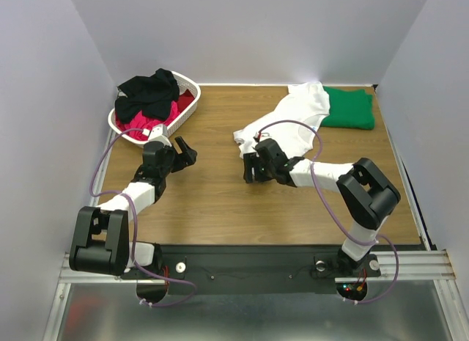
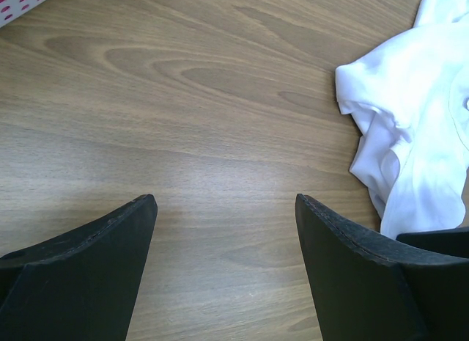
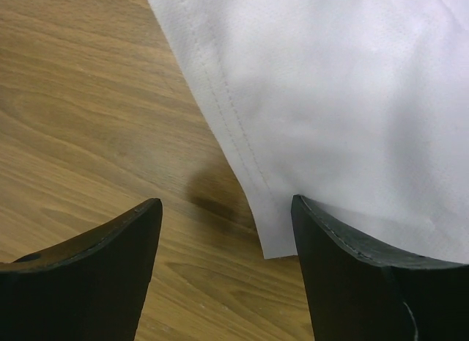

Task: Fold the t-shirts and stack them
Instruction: Flatten the tshirt out

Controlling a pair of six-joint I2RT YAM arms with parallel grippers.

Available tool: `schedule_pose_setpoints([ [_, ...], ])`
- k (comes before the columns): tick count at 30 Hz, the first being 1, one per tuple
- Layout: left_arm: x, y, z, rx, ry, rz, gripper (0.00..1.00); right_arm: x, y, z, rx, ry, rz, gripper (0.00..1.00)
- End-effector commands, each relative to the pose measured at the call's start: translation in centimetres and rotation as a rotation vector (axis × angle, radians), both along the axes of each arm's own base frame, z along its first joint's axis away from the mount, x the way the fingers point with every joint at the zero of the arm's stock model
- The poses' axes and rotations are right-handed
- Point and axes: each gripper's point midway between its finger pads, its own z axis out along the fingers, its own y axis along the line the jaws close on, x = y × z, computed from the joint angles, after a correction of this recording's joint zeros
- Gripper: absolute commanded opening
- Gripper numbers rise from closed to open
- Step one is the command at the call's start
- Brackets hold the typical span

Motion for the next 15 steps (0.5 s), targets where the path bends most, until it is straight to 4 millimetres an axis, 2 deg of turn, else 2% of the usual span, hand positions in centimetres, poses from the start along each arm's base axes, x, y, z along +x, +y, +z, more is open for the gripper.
schedule_pose_setpoints([
  [1,0.4,-0.4,1.0,0.006,-0.048,-0.023,0.88,0.3,-1.1,0.1,-0.048,-0.022,-0.051,0.75],
  [5,0.4,-0.4,1.1,0.008,-0.05,-0.02,0.88,-0.4,-2.0,-0.9,-0.073,0.008,-0.083,0.69],
  [12,0.4,-0.4,0.9,0.007,-0.045,-0.025,0.88,-1.4,-2.9,-1.1,-0.082,0.022,-0.104,0.62],
  [15,0.5,-0.4,1.0,0.007,-0.047,-0.023,0.88,-1.8,-2.9,-0.5,-0.073,0.015,-0.109,0.59],
])
